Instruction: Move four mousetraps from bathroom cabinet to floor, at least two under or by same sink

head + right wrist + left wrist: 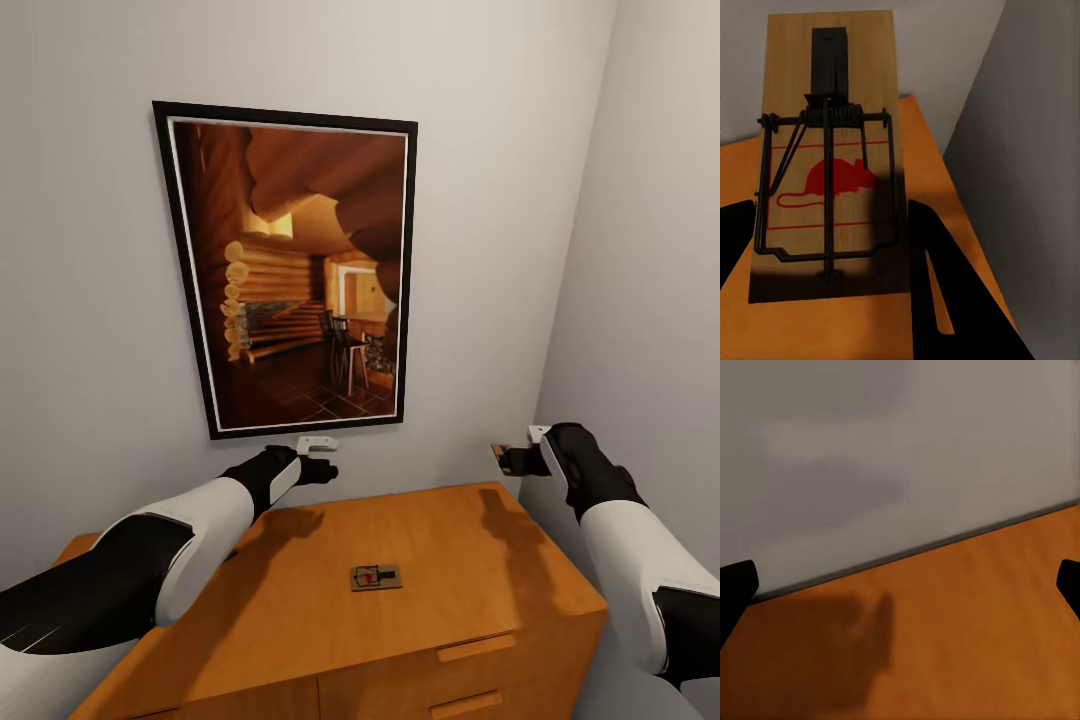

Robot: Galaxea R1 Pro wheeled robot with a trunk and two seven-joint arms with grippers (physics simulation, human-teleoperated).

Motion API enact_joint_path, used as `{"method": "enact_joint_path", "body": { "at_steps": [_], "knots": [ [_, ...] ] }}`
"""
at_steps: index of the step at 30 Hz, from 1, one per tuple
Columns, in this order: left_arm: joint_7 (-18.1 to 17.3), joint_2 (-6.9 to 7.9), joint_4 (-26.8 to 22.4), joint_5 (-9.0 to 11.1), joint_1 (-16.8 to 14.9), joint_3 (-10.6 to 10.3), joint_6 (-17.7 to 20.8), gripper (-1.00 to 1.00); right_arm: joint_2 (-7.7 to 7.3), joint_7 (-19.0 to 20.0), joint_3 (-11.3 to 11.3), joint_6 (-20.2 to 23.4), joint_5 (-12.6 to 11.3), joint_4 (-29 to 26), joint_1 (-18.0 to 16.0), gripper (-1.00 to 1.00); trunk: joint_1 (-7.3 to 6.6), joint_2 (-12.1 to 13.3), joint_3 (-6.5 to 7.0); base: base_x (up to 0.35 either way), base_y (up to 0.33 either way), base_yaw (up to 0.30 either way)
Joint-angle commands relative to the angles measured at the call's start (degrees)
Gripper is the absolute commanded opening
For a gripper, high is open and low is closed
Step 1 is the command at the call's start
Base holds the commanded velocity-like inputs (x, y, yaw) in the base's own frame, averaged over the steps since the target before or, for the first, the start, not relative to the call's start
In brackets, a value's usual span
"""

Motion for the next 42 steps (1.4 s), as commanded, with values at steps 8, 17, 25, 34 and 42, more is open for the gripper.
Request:
{"method": "enact_joint_path", "body": {
  "at_steps": [8,17,25,34,42],
  "knots": [
    [-0.03,0.00,-0.09,0.53,-0.05,-0.49,0.32,1.00,-0.10,1.28,-0.25,0.15,0.48,-0.04,-0.04,-1.00,0.02,-0.09,-0.11,0.000,0.000,0.000],
    [-0.03,0.00,-0.06,0.53,-0.05,-0.49,0.33,1.00,-0.14,1.80,-0.26,0.00,0.44,-0.03,-0.04,-1.00,0.02,-0.09,-0.11,0.000,0.000,0.000],
    [-0.03,0.00,-0.06,0.53,-0.05,-0.49,0.33,1.00,-0.14,1.83,-0.20,-0.11,0.40,0.05,-0.04,-1.00,0.02,-0.09,-0.11,0.000,0.000,0.000],
    [0.01,0.00,0.12,0.53,-0.04,-0.49,0.33,1.00,-0.11,1.84,-0.18,-0.43,0.40,0.13,-0.04,-1.00,0.02,-0.09,-0.11,0.000,0.000,0.000],
    [0.30,0.00,0.54,0.65,-0.04,-0.47,0.33,1.00,0.17,1.82,-0.18,-3.46,0.41,2.63,-0.04,-1.00,0.02,-0.09,-0.11,0.000,0.000,0.000]
  ]
}}
